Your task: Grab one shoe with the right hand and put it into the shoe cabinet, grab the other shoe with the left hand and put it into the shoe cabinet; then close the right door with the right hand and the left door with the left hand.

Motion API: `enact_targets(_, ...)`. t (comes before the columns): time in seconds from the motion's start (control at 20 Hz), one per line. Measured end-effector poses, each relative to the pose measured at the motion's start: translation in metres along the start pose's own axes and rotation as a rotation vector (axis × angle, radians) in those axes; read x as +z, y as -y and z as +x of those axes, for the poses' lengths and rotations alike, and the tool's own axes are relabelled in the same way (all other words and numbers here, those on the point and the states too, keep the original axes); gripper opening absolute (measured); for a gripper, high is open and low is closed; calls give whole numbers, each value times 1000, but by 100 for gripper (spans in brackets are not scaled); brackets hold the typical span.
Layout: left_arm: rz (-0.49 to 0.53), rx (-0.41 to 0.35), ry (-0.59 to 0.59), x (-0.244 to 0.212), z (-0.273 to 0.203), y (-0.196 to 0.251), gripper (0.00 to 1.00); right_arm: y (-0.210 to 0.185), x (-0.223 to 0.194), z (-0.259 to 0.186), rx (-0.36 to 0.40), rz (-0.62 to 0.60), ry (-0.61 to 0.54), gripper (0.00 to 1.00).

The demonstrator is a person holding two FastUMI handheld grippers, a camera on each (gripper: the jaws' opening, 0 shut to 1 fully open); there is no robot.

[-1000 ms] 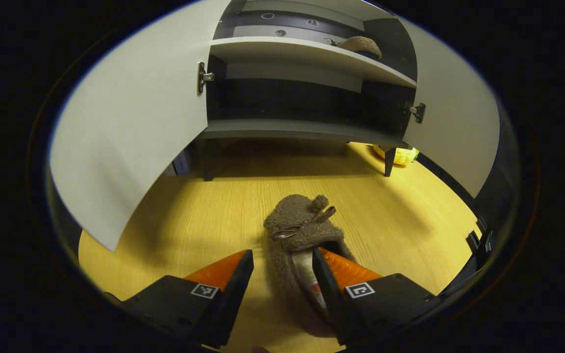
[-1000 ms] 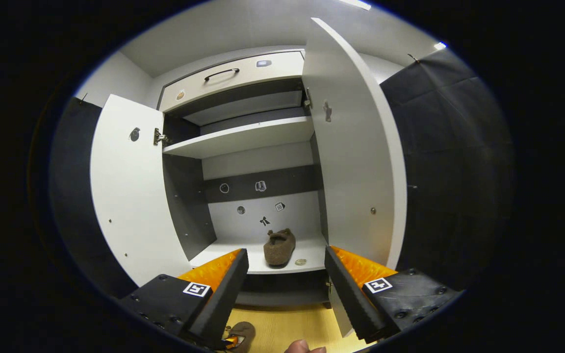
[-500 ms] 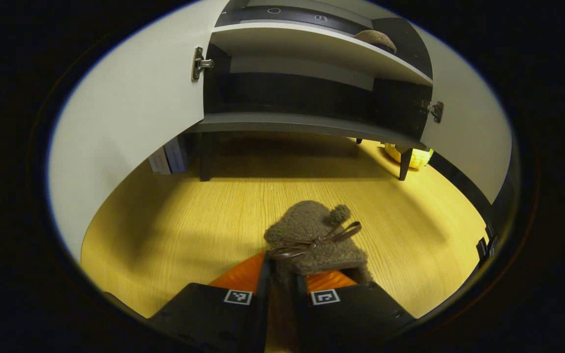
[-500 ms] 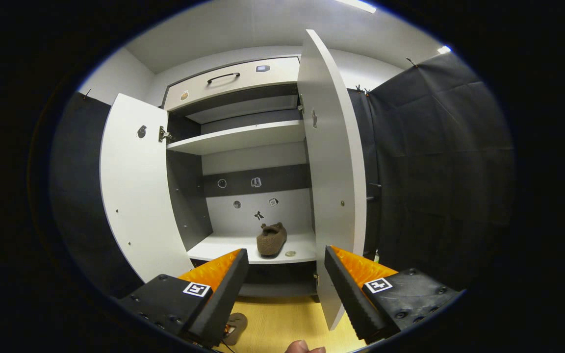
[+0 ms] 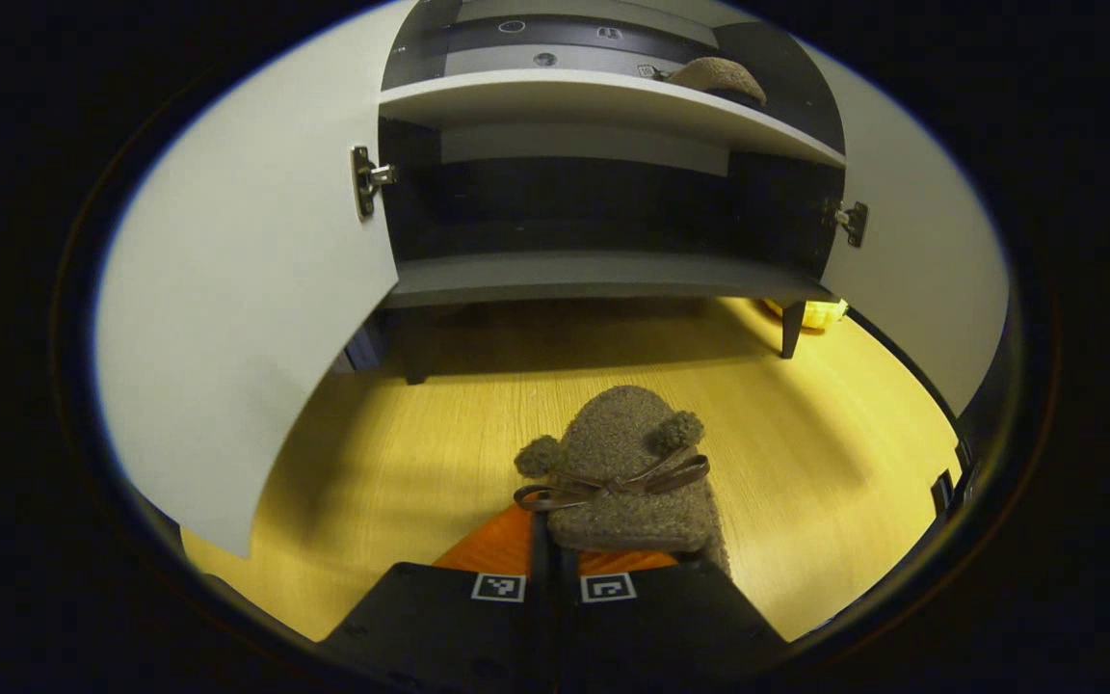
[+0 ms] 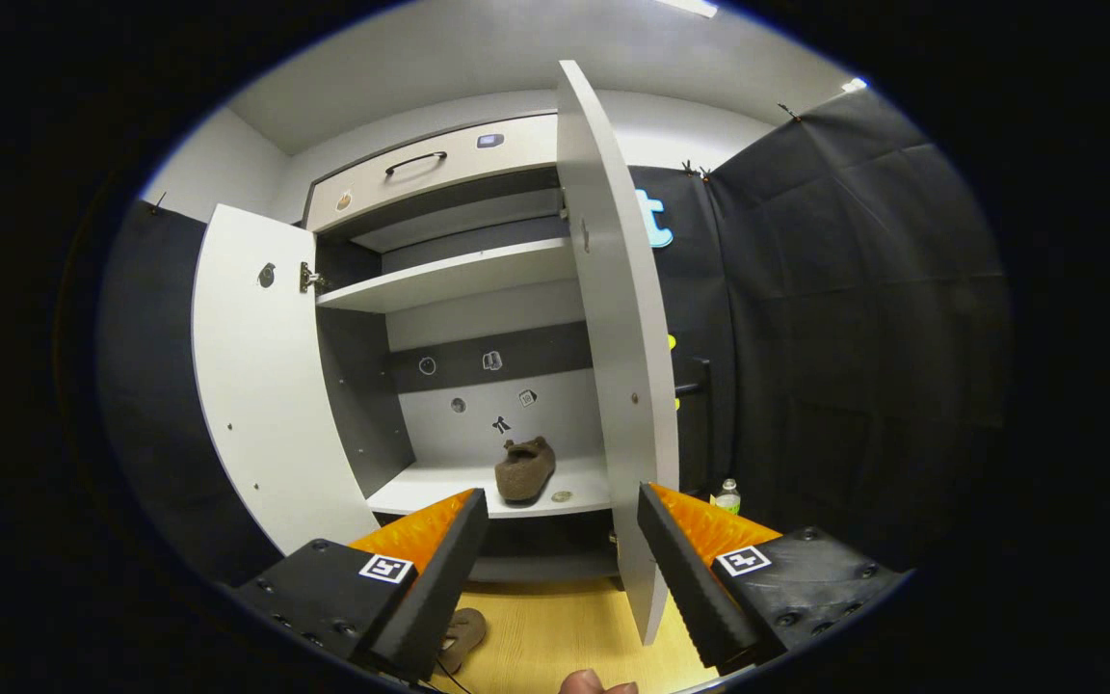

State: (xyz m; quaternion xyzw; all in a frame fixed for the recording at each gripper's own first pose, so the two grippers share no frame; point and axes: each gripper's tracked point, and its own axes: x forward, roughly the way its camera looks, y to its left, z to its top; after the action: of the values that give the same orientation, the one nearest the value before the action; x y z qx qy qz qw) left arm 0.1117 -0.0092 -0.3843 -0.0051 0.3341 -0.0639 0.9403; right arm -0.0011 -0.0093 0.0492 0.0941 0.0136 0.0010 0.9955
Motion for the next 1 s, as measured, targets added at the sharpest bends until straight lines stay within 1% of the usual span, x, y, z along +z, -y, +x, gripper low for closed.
enact_targets(0.1, -25, 32, 15, 20, -26, 1, 6, 5, 0, 0, 4, -2, -1, 98)
enact_targets(0.3, -83, 68, 33, 66, -78, 6, 6, 20, -4, 0, 5, -31, -9, 98)
enact_targets(0.4, -114, 78, 64, 97, -102, 7, 6, 25, -6, -1, 10, -29, -16, 98)
enact_targets(0.6, -121, 91, 124, 174, -141, 7, 6, 29, -9, -3, 24, -26, -26, 98)
enact_targets(0.75, -123, 75, 158, 236, -156, 12, 6, 32, -10, -4, 36, -26, -22, 98)
enact_targets(0.8, -118, 65, 173, 257, -155, 14, 6, 32, -9, -5, 40, -30, -18, 98)
enact_targets(1.0, -79, 78, 196, 324, -144, 17, 6, 35, -9, -6, 56, -29, -11, 100)
